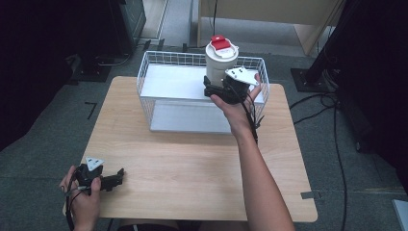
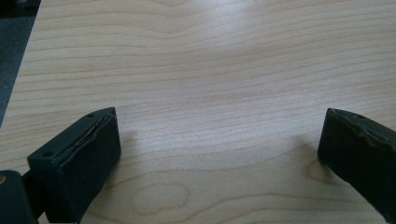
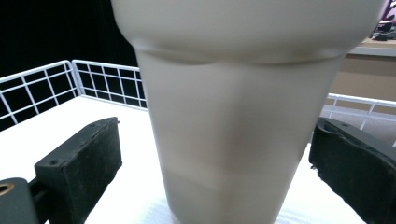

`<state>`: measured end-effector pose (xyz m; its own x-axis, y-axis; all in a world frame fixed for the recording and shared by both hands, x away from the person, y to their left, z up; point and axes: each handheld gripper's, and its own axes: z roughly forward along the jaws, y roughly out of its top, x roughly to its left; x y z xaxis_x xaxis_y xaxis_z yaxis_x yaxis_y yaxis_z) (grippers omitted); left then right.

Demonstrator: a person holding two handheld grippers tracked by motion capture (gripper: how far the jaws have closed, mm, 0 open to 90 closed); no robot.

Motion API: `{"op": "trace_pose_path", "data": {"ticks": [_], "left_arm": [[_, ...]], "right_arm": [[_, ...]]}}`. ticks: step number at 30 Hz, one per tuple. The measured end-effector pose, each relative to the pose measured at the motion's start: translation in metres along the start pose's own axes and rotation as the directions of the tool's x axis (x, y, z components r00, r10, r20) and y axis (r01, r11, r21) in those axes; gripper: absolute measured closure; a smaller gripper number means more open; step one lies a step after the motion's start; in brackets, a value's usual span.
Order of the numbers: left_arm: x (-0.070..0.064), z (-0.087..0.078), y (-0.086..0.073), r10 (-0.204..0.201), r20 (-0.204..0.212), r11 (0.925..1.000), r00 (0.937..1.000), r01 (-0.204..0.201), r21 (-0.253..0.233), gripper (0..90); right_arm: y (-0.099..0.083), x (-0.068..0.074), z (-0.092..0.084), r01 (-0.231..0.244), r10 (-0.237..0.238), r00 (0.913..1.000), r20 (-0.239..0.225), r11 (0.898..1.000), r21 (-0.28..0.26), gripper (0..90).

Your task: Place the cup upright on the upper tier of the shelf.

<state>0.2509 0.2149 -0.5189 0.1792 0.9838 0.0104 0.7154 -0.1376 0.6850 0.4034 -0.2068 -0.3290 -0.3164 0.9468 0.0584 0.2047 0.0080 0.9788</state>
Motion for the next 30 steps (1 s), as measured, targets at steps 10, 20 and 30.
{"op": "trace_pose_path", "data": {"ticks": [10, 20, 30], "left_arm": [[0.0, 0.0, 0.0, 0.0, 0.0, 1.0, 1.0, 0.0, 0.0, 0.0], [0.0, 0.0, 0.0, 0.002, -0.001, 1.0, 1.0, -0.002, 0.001, 0.0], [0.0, 0.0, 0.0, 0.0, 0.0, 1.0, 1.0, 0.0, 0.0, 0.0]], "right_arm": [[-0.006, -0.004, -0.013, 0.001, -0.001, 1.0, -0.007, 1.0, -0.015, 2.3], [-0.013, -0.009, -0.029, 0.001, -0.001, 0.9999, -0.012, 1.0, -0.026, 2.3], [-0.027, -0.017, -0.053, 0.014, -0.014, 0.9999, -0.002, 0.999, -0.032, 2.3]]}}
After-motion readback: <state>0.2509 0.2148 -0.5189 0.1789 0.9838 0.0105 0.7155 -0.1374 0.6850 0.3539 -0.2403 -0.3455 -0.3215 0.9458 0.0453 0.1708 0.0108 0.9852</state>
